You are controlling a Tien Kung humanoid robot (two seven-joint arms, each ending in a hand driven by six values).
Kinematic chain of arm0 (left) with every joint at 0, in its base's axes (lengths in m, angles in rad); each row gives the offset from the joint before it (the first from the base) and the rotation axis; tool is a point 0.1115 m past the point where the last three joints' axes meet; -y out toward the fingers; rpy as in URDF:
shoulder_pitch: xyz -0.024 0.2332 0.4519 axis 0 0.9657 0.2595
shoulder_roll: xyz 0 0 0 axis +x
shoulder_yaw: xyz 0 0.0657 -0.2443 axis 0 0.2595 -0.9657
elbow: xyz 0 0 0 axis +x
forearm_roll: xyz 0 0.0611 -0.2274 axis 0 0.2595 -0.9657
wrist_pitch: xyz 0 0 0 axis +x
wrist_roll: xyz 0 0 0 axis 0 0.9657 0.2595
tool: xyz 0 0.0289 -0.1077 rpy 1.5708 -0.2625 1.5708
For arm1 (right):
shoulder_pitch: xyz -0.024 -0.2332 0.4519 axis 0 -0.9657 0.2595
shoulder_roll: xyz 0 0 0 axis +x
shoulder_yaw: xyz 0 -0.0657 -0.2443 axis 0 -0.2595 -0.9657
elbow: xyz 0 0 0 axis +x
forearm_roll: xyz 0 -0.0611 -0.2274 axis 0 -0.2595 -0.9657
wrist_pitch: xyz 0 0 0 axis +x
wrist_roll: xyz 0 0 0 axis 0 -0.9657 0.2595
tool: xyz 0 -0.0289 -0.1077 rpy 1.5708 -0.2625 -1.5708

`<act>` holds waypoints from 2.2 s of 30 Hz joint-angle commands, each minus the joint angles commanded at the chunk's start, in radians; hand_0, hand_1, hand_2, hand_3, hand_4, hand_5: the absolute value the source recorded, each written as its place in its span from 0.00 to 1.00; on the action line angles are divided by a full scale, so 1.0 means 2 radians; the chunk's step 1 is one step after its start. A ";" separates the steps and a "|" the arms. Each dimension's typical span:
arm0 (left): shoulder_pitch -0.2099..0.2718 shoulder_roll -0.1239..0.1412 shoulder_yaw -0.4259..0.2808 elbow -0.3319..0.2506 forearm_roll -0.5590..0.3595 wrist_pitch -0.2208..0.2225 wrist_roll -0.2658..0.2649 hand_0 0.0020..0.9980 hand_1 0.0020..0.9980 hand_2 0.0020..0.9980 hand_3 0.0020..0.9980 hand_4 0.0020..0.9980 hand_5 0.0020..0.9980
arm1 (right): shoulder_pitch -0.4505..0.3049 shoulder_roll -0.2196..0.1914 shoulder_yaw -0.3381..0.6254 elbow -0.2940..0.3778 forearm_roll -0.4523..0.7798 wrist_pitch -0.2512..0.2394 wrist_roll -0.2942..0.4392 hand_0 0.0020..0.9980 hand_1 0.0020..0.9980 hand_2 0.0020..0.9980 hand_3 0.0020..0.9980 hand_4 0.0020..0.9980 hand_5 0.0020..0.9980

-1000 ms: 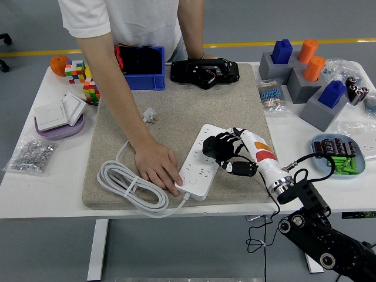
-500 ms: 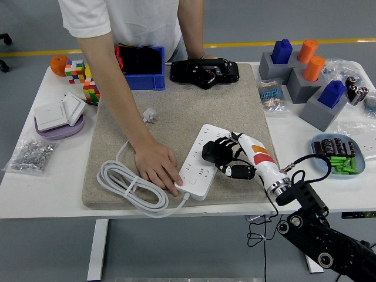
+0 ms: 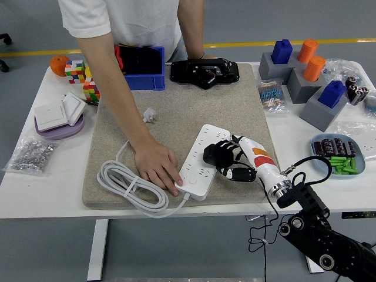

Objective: Press the white button,pick up the black plug,place it near the board,insert it into the board

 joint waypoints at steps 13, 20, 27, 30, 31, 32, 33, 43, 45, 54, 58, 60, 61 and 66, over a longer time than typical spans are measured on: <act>0.000 0.000 -0.001 0.000 0.000 0.000 0.000 0.71 0.66 0.59 0.68 0.65 0.29 | 0.000 0.000 -0.001 -0.002 -0.003 0.002 -0.002 0.38 0.27 0.26 0.46 0.71 0.00; 0.000 -0.001 -0.001 0.000 0.000 0.000 0.000 0.71 0.66 0.59 0.68 0.65 0.29 | 0.000 0.001 -0.004 -0.002 -0.001 0.003 -0.001 0.38 0.28 0.28 0.47 0.72 0.00; -0.001 0.000 -0.001 0.000 0.000 0.000 0.000 0.71 0.67 0.59 0.68 0.65 0.29 | 0.002 0.002 -0.002 -0.003 0.002 -0.001 0.004 0.41 0.35 0.37 0.51 0.77 0.00; -0.001 0.000 -0.001 0.000 0.000 0.000 0.000 0.71 0.66 0.59 0.68 0.65 0.29 | 0.003 0.003 -0.001 -0.006 0.002 -0.004 0.007 0.42 0.38 0.41 0.52 0.78 0.00; -0.001 0.000 -0.001 0.000 0.000 0.000 0.000 0.71 0.66 0.59 0.68 0.65 0.29 | 0.004 0.004 -0.001 -0.007 0.001 -0.005 0.007 0.42 0.38 0.41 0.52 0.78 0.00; -0.001 0.000 -0.001 0.000 -0.001 0.000 0.000 0.71 0.66 0.59 0.68 0.65 0.29 | 0.004 0.004 -0.001 -0.007 0.000 -0.005 0.006 0.42 0.38 0.41 0.52 0.78 0.00; -0.001 0.000 -0.001 0.000 -0.001 0.000 0.000 0.71 0.66 0.59 0.68 0.65 0.29 | 0.004 0.004 -0.001 -0.008 -0.002 -0.005 0.005 0.42 0.38 0.41 0.52 0.78 0.00; 0.000 -0.001 -0.001 0.000 -0.001 0.001 0.000 0.71 0.66 0.59 0.69 0.65 0.30 | 0.005 0.004 -0.002 -0.006 -0.022 0.000 -0.003 0.41 0.38 0.41 0.53 0.77 0.00; 0.000 -0.001 -0.001 0.000 -0.002 0.001 0.000 0.71 0.66 0.59 0.69 0.65 0.30 | 0.006 0.004 -0.003 -0.006 -0.024 0.000 -0.004 0.41 0.38 0.41 0.53 0.77 0.00; -0.002 0.000 0.001 0.000 -0.001 0.000 0.000 0.71 0.66 0.59 0.68 0.65 0.29 | 0.008 0.004 -0.004 -0.006 -0.026 0.000 -0.006 0.42 0.38 0.42 0.53 0.80 0.00; -0.001 0.001 0.002 0.000 -0.002 0.000 0.001 0.71 0.66 0.59 0.68 0.65 0.29 | 0.007 0.004 -0.004 -0.007 -0.029 0.001 -0.008 0.42 0.38 0.42 0.53 0.80 0.00; -0.001 0.001 0.002 0.000 -0.002 0.000 0.001 0.71 0.66 0.59 0.68 0.65 0.29 | 0.007 0.004 -0.004 -0.007 -0.031 0.002 -0.010 0.42 0.38 0.42 0.53 0.80 0.00; -0.001 0.001 0.002 0.000 -0.002 0.000 0.001 0.71 0.66 0.59 0.68 0.65 0.29 | 0.006 0.003 -0.003 -0.007 -0.033 0.002 -0.011 0.42 0.38 0.42 0.53 0.80 0.00; 0.000 0.002 0.003 0.000 -0.001 0.000 0.001 0.71 0.66 0.59 0.68 0.65 0.29 | 0.005 0.001 -0.003 -0.005 -0.041 0.004 -0.018 0.42 0.38 0.42 0.53 0.80 0.00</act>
